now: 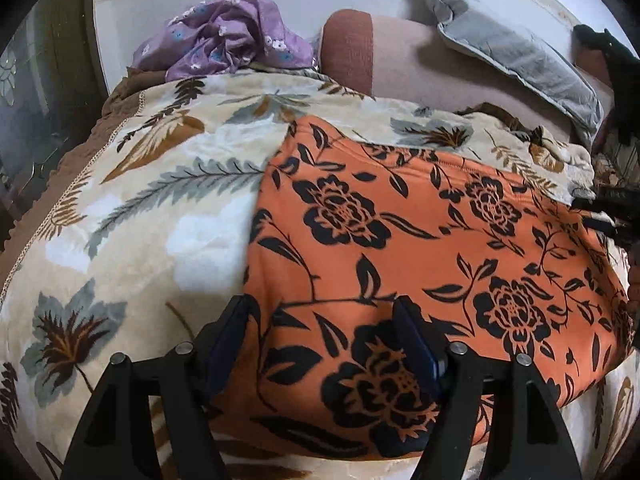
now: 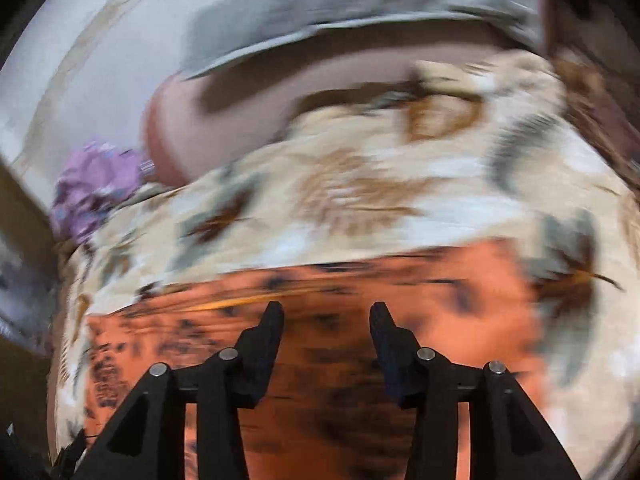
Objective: Fold small clothes
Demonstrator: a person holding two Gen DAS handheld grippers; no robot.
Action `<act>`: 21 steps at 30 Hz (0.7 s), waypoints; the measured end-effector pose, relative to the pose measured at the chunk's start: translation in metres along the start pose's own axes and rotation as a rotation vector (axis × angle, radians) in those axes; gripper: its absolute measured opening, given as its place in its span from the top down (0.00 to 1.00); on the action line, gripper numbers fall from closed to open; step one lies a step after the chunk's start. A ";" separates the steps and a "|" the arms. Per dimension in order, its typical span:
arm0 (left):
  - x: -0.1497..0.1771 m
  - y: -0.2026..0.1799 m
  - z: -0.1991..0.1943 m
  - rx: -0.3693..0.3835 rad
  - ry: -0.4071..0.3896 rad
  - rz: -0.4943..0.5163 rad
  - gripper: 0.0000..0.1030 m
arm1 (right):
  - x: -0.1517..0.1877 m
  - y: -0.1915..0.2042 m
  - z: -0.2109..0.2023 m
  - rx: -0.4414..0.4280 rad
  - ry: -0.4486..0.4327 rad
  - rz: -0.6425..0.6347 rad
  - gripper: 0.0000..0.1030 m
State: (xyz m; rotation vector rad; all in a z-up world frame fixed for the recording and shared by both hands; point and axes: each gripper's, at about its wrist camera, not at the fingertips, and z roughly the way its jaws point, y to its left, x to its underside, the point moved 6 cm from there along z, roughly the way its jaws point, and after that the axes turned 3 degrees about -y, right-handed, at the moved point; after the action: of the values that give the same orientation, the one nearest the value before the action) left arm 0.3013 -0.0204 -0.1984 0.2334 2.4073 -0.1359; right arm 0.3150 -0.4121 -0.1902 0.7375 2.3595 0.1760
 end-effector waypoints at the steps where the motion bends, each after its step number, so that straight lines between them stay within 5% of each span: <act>1: 0.001 -0.001 0.001 -0.008 0.000 0.005 0.25 | 0.002 -0.020 0.009 0.027 0.031 0.038 0.51; 6: 0.006 -0.002 0.002 -0.049 -0.007 0.042 0.25 | -0.001 -0.025 0.013 0.005 0.003 0.088 0.50; 14: 0.002 0.015 0.001 -0.085 0.010 0.002 0.25 | 0.030 0.120 0.023 -0.176 0.058 -0.194 0.50; 18: 0.011 0.012 0.018 -0.065 0.071 0.051 0.21 | 0.059 0.157 0.064 -0.106 0.136 -0.283 0.50; 21: 0.010 0.012 0.018 -0.073 0.067 0.056 0.19 | 0.060 0.164 0.071 -0.056 0.098 -0.322 0.43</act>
State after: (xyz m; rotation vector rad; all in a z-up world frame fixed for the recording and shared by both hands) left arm 0.3079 -0.0106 -0.2187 0.2755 2.4638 -0.0151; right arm 0.3974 -0.2468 -0.2280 0.3209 2.5169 0.1400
